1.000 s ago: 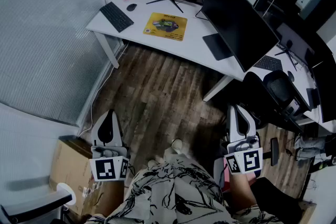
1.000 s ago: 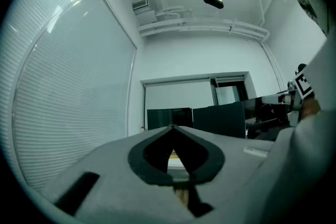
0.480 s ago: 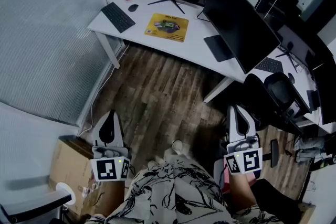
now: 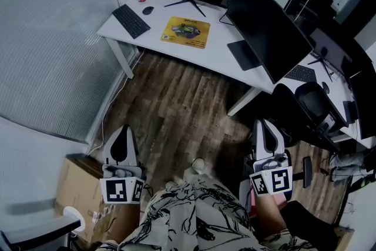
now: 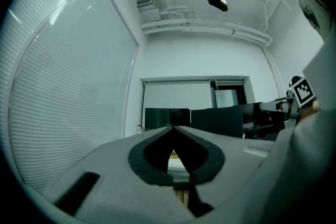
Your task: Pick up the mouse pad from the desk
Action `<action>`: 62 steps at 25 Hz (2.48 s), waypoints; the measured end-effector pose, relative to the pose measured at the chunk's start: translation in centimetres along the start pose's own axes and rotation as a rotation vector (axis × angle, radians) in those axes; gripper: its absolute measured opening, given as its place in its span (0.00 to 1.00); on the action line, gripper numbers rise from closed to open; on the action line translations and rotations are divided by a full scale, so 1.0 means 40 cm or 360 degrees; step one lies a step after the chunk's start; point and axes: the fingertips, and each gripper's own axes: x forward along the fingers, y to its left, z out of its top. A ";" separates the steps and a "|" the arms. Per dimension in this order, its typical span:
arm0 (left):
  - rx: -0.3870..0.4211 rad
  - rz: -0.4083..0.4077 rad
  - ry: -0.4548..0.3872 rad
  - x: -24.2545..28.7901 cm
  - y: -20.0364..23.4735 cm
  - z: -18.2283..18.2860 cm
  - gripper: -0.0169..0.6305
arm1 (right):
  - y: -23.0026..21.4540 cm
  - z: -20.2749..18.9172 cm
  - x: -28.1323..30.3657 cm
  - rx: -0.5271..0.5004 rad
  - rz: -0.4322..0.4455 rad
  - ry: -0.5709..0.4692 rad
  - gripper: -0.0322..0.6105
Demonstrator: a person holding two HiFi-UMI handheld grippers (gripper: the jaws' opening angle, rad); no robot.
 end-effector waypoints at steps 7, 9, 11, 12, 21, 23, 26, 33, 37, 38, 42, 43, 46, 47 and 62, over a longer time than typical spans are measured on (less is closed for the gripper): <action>0.0060 0.0024 0.0008 0.000 0.004 -0.001 0.03 | -0.005 0.000 0.003 -0.0023 -0.0013 -0.0024 0.06; 0.0068 0.0027 0.0008 -0.001 0.007 -0.002 0.03 | -0.001 -0.002 0.005 -0.0019 0.0001 -0.0028 0.07; 0.0065 0.0019 0.0004 -0.003 0.011 -0.002 0.05 | 0.006 -0.005 0.008 -0.0013 0.0021 -0.0026 0.09; 0.0062 0.0015 0.0002 -0.003 0.013 -0.001 0.06 | 0.009 -0.006 0.010 -0.0008 0.0029 -0.0023 0.10; 0.0060 0.0064 0.0036 0.005 0.034 -0.010 0.22 | 0.013 -0.016 0.020 0.0014 0.0052 0.0007 0.19; 0.0043 0.0070 0.0044 0.007 0.036 -0.016 0.25 | 0.011 -0.019 0.022 0.0016 0.0046 0.0013 0.21; 0.0038 0.0078 0.0055 0.012 0.040 -0.019 0.31 | 0.008 -0.022 0.024 0.0020 0.0041 0.0020 0.25; 0.0040 0.0086 0.0086 0.019 0.044 -0.024 0.45 | 0.008 -0.027 0.030 0.0033 0.0043 0.0029 0.34; 0.0039 0.0091 0.0089 0.024 0.049 -0.024 0.48 | 0.006 -0.031 0.036 0.0027 0.0038 0.0036 0.39; 0.0040 0.0093 0.0091 0.024 0.050 -0.024 0.49 | 0.006 -0.031 0.037 0.0027 0.0038 0.0035 0.40; 0.0046 0.0110 0.0098 0.026 0.058 -0.028 0.54 | 0.006 -0.034 0.045 0.0029 0.0039 0.0035 0.43; 0.0048 0.0113 0.0100 0.028 0.061 -0.028 0.55 | 0.007 -0.034 0.048 0.0029 0.0039 0.0037 0.44; 0.0053 0.0120 0.0105 0.031 0.069 -0.028 0.60 | 0.008 -0.034 0.055 0.0028 0.0039 0.0038 0.48; 0.0054 0.0124 0.0104 0.031 0.070 -0.027 0.61 | 0.008 -0.034 0.058 0.0031 0.0038 0.0037 0.50; 0.0064 0.0123 0.0093 0.054 0.065 -0.031 0.83 | -0.008 -0.038 0.073 0.0053 0.0036 0.0022 0.70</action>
